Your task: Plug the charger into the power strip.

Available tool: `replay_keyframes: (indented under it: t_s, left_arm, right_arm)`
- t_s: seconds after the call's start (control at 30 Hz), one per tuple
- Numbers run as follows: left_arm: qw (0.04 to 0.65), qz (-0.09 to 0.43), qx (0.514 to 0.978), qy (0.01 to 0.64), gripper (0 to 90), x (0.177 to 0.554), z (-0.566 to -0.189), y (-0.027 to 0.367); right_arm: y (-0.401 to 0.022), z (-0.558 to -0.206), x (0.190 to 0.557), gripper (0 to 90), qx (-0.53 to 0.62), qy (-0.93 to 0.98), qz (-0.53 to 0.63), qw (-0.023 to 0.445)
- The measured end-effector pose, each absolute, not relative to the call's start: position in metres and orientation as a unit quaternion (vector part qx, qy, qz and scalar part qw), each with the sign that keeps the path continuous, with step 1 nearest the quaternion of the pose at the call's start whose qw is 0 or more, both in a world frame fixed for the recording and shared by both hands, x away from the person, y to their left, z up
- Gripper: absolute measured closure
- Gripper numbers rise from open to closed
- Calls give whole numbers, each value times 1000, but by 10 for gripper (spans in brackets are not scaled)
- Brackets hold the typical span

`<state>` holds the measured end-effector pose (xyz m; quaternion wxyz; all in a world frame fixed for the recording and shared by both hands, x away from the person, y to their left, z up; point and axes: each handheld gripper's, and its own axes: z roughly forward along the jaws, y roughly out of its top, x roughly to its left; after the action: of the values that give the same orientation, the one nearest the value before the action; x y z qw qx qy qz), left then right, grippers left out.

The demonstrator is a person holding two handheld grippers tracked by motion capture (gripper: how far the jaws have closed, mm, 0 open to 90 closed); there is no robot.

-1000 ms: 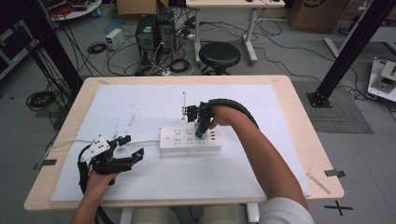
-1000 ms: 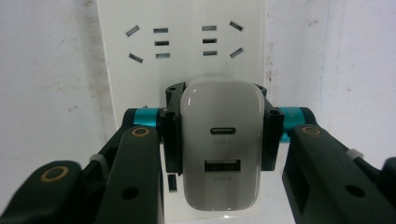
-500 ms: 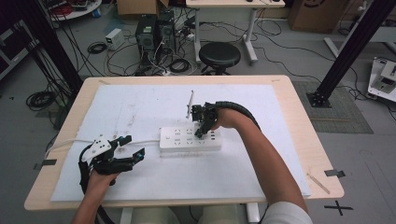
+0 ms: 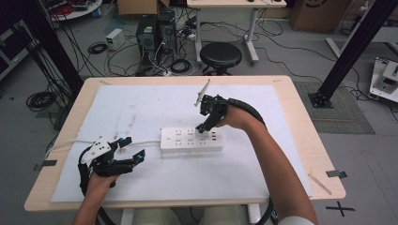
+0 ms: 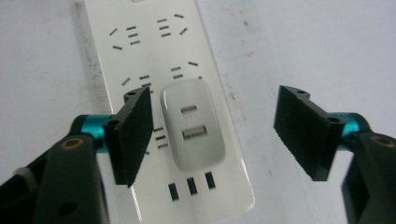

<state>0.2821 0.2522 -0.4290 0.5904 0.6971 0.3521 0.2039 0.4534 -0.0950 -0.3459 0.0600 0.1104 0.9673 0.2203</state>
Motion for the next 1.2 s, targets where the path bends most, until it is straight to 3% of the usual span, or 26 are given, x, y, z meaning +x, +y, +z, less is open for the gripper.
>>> replay_keyframes:
  t_s: [0.6,1.2]
  left_arm:
    - [597,207,693,347,208,279,-425,253]
    - [597,220,692,342,208,277,-418,259]
  right_arm:
    - [-173,-329,412,221,232,924,284,109]
    - [-230,-339,364,221,295,901,289,133]
